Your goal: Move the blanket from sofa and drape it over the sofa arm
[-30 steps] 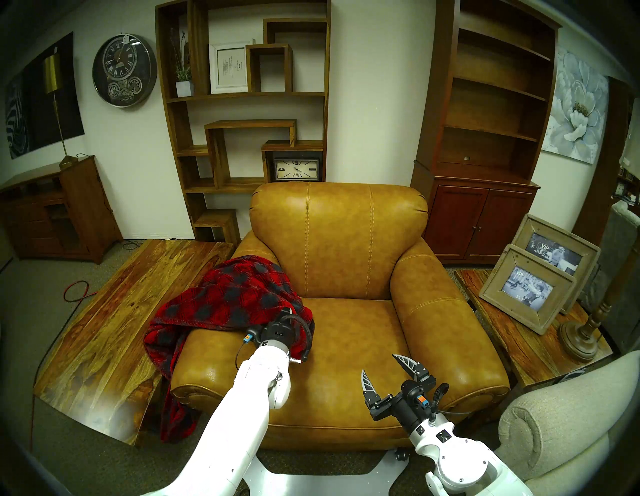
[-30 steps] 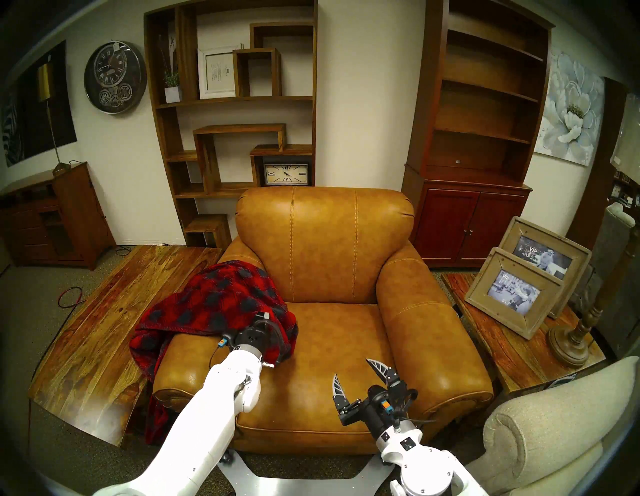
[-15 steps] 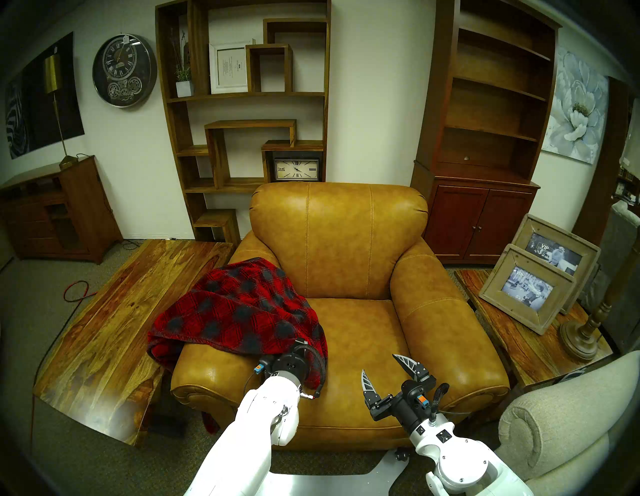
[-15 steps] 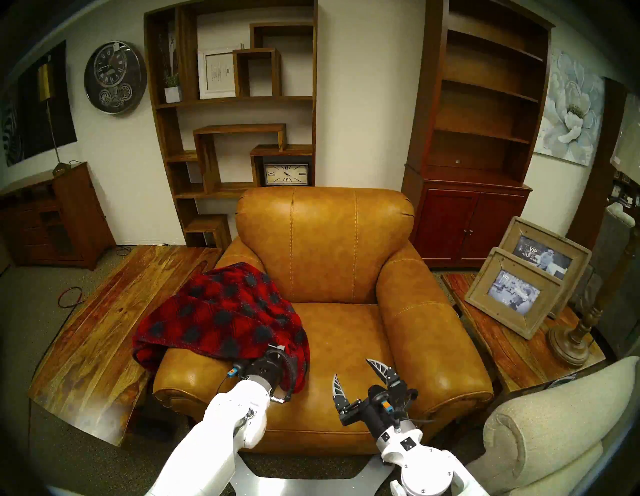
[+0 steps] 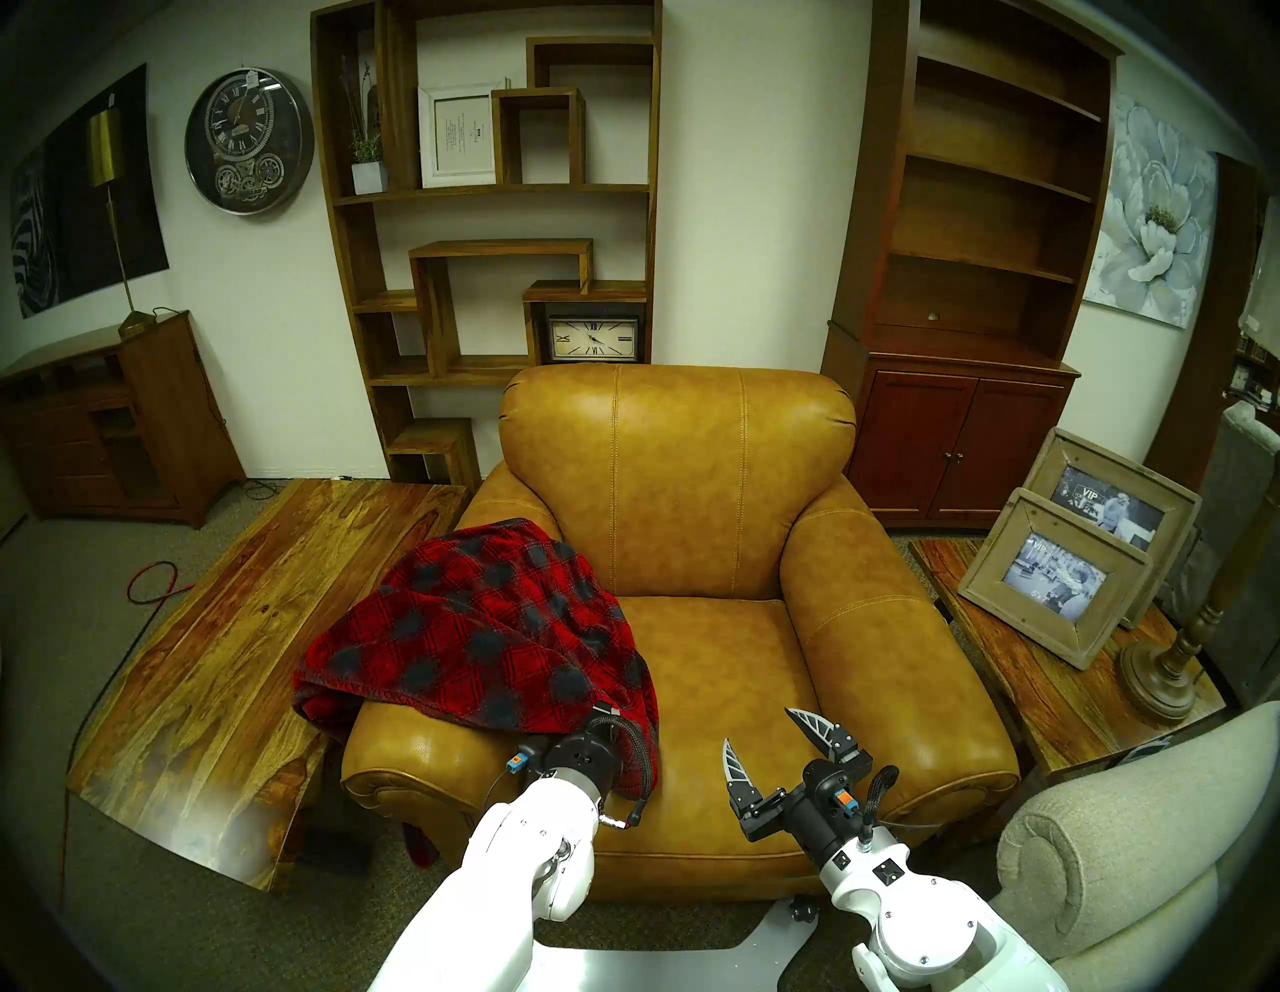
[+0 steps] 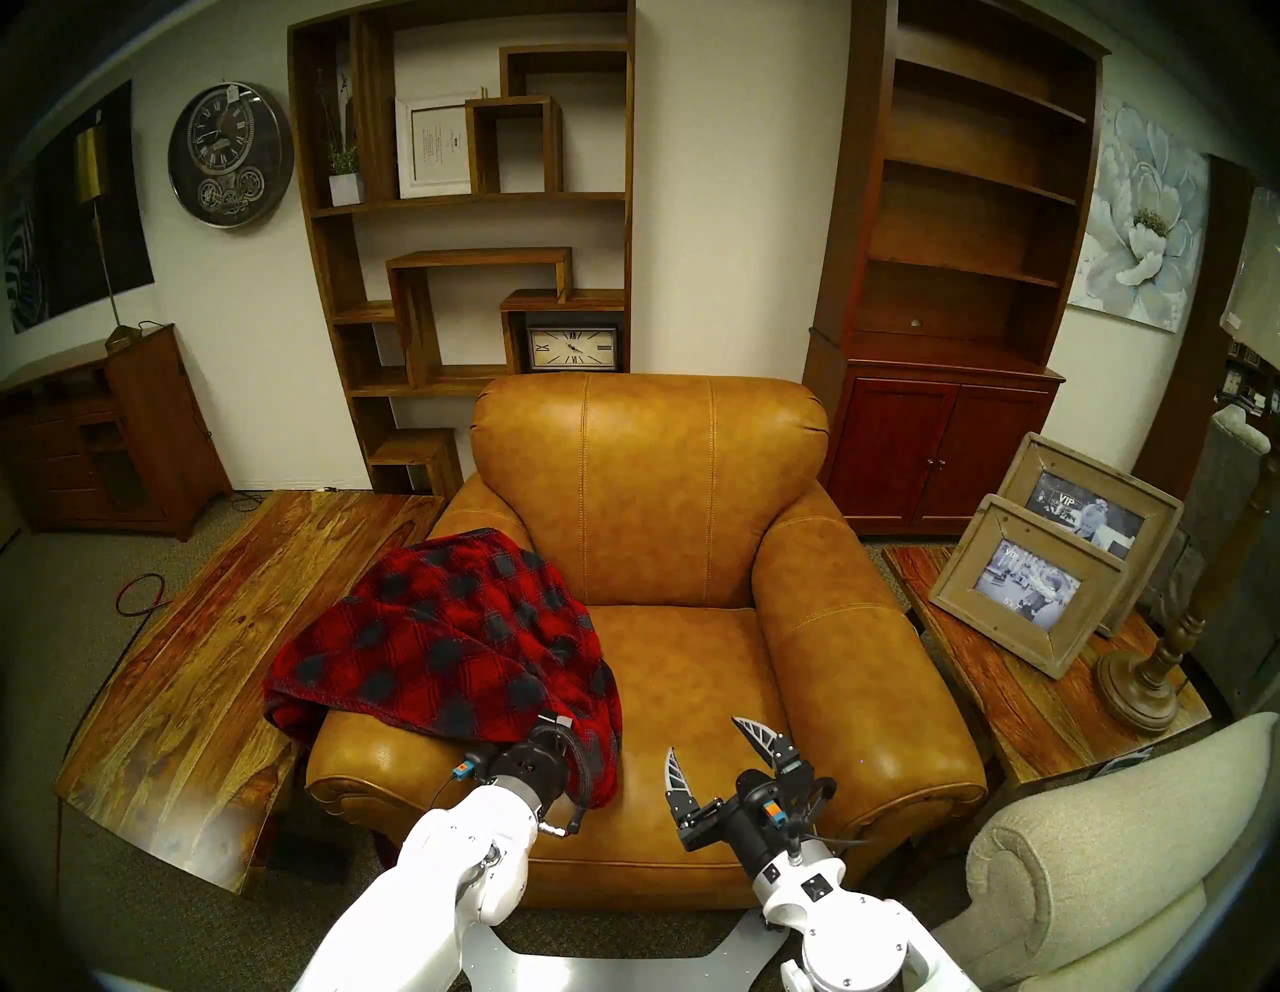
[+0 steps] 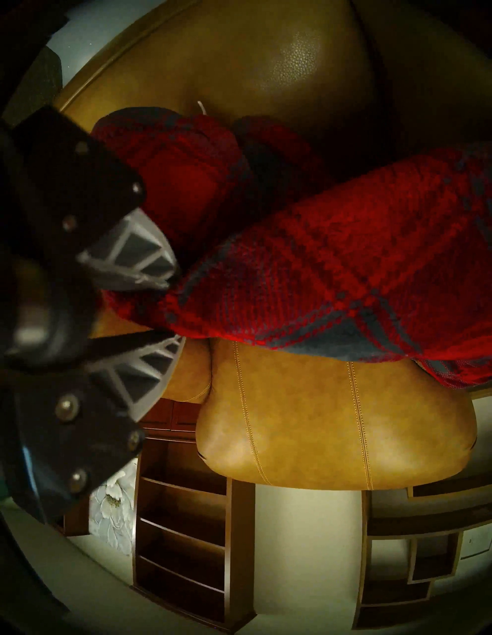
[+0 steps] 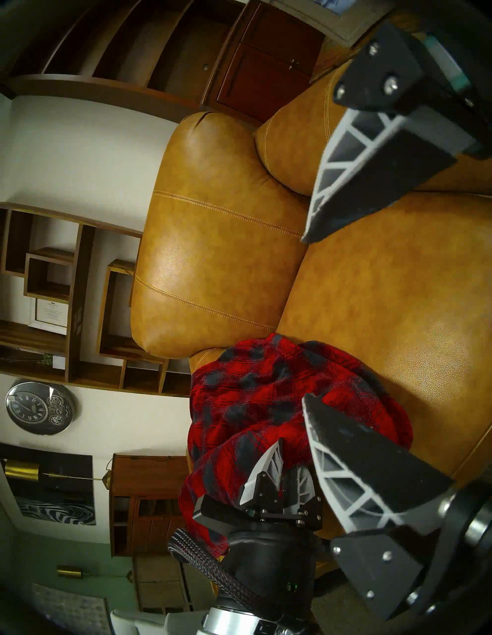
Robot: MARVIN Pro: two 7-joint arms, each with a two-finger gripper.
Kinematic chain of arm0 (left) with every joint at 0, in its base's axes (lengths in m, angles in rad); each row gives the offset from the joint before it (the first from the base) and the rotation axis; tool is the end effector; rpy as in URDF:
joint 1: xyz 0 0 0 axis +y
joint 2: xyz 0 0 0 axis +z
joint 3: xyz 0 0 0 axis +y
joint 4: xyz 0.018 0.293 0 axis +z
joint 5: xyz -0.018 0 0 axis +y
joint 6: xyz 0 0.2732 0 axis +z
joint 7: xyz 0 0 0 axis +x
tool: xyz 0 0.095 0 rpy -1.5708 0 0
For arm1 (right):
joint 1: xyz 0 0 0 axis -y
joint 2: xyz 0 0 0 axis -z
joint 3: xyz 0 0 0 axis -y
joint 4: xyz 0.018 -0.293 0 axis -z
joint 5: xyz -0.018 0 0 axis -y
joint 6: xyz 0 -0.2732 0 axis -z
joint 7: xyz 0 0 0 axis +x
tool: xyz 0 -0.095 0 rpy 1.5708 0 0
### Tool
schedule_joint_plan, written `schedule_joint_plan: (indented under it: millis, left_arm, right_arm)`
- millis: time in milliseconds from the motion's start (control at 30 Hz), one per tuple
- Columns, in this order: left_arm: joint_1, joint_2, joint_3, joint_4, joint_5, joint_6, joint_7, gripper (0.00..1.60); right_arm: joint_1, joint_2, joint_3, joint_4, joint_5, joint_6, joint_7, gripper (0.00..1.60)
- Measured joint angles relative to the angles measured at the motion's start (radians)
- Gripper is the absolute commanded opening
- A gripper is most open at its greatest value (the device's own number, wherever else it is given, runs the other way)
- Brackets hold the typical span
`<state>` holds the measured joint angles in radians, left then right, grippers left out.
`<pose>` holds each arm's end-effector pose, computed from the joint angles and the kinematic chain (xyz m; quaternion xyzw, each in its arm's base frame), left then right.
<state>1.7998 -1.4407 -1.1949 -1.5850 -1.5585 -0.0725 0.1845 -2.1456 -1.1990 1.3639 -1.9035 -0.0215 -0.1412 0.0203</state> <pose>0.2744 -0.0917 -0.4109 0.6934 0.4753 0.3367 0.4242 0.1956 0.0077 -0.3572 -0.7352 -0.2191 -0.6393 0.0524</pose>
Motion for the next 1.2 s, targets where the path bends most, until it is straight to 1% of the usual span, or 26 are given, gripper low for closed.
schedule_joint_plan:
  millis: [167, 233, 300, 367, 467, 600, 633, 900, 1000, 1200]
  left_arm:
    - [0.025, 0.018, -0.008, -0.052, -0.014, 0.012, -0.029, 1.60]
    - [0.045, 0.036, -0.024, -0.090, -0.023, 0.019, -0.073, 1.60]
    - [0.051, 0.040, -0.031, -0.100, -0.026, 0.019, -0.085, 1.60]
    - [0.070, 0.054, -0.063, -0.139, -0.039, 0.018, -0.129, 1.60]
    - [0.087, 0.068, -0.090, -0.163, -0.046, 0.015, -0.150, 1.60]
    - [0.129, 0.102, -0.125, -0.210, -0.060, 0.011, -0.159, 1.60]
    - [0.151, 0.122, -0.130, -0.231, -0.067, 0.015, -0.159, 1.60]
    - [0.236, 0.193, -0.139, -0.302, -0.100, 0.042, -0.157, 1.60]
    - [0.278, 0.229, -0.147, -0.350, -0.121, 0.055, -0.157, 1.60]
    - [0.344, 0.283, -0.160, -0.416, -0.158, 0.072, -0.157, 1.60]
  right_arm:
    - [0.000, 0.001, -0.001, 0.000, 0.001, 0.000, -0.001, 1.60]
    - [0.000, 0.002, -0.002, 0.001, 0.001, 0.000, -0.002, 1.60]
    - [0.001, 0.002, -0.002, 0.001, 0.002, 0.000, -0.003, 1.60]
    - [0.001, 0.003, -0.003, 0.002, 0.002, 0.000, -0.004, 1.60]
    - [0.001, 0.003, -0.004, 0.003, 0.003, 0.000, -0.005, 1.60]
    - [0.002, 0.003, -0.005, 0.005, 0.004, 0.000, -0.006, 1.60]
    - [0.002, 0.004, -0.005, 0.006, 0.005, 0.000, -0.007, 1.60]
    - [0.004, 0.005, -0.007, 0.008, 0.006, 0.000, -0.009, 1.60]
    - [0.004, 0.006, -0.008, 0.008, 0.007, 0.000, -0.010, 1.60]
    - [0.005, 0.007, -0.009, 0.008, 0.008, 0.000, -0.012, 1.60]
